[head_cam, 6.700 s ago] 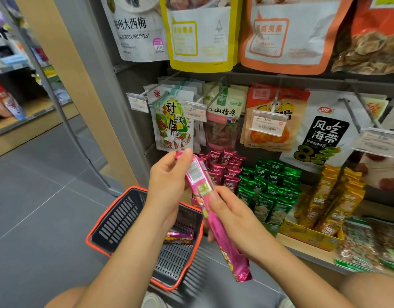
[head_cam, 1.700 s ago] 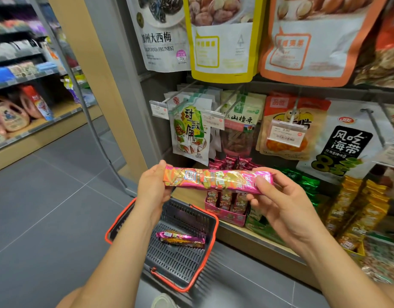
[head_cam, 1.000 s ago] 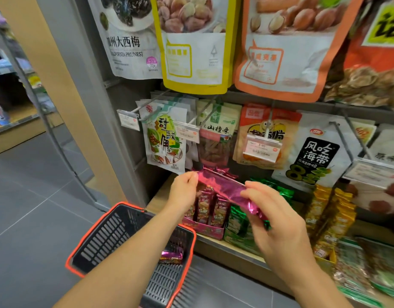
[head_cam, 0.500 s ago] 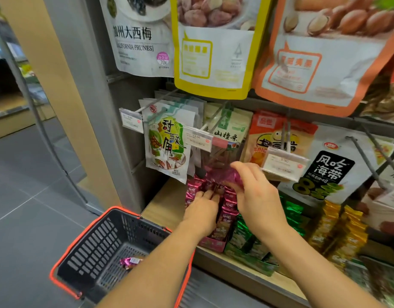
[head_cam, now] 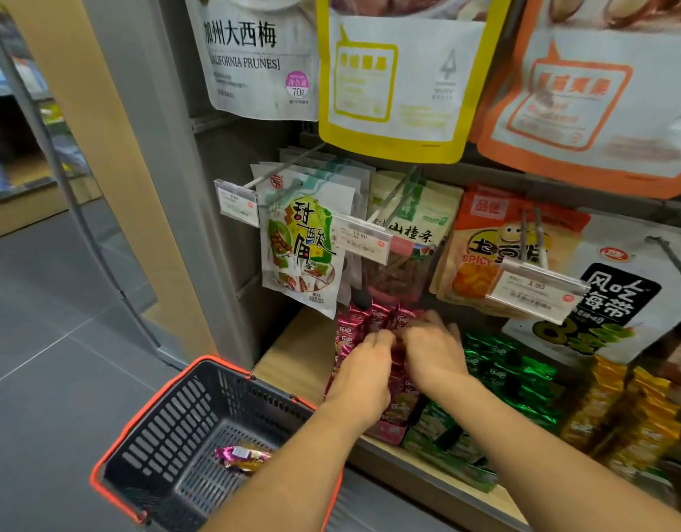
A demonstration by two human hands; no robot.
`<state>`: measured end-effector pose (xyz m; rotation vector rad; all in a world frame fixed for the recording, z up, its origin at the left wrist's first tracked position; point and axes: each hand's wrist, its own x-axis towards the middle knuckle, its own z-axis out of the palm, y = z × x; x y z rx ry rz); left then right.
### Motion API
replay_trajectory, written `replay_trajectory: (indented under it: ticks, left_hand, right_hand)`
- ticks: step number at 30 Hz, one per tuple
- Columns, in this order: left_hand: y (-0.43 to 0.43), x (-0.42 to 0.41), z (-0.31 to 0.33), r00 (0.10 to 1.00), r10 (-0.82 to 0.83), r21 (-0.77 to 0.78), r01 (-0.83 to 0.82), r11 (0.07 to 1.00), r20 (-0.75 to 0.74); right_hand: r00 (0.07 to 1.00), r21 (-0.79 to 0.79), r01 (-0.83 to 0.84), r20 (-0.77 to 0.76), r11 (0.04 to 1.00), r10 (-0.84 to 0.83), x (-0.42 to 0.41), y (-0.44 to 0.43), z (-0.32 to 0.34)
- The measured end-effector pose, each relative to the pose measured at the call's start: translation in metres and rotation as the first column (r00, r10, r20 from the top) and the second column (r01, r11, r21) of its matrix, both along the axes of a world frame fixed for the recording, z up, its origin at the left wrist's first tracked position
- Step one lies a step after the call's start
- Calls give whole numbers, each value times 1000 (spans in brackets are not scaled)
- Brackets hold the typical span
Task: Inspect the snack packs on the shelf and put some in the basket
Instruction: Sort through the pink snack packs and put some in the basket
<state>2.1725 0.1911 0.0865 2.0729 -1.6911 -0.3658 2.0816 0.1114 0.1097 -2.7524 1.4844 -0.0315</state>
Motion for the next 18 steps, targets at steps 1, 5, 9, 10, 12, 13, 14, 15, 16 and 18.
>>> replay_trajectory:
  ticks: [1,5,9,10,12,13,14,15,16,18]
  left_hand:
    - [0,0,-1,999,23,-3,-23,1000,-25]
    - [-6,0,-4,996,-72,97,67,993,54]
    - [-7,-2,-1,975,-139,179,108,978,172]
    - [-7,-3,0,973,-135,183,100,978,190]
    - [-4,-3,2,967,-130,195,87,977,221]
    - [-3,-3,4,960,-131,194,83,977,247]
    - [-3,-4,6,949,-133,183,82,980,285]
    - [-2,-4,7,934,-136,164,85,983,331]
    - [-1,-4,7,918,-138,143,91,986,371]
    - [0,-3,7,911,-149,129,107,986,385]
  right_hand:
    - [1000,14,-2,-25,1000,2,-1,0,-5]
    - [999,83,-28,-44,996,32,-2,-12,-9]
    - [908,144,86,395,986,-137,-9,-29,-5]
    - [853,130,124,493,984,-173,-10,-34,-4]
    - [826,135,192,513,972,-235,-4,-45,-3]
    - [855,158,217,444,963,-266,0,-50,-2]
    - [893,181,234,349,955,-284,6,-54,-2]
    - [922,206,242,254,948,-291,11,-57,-4]
    - [938,234,253,177,939,-297,15,-59,-6]
    - [944,260,288,88,922,-319,21,-62,-14]
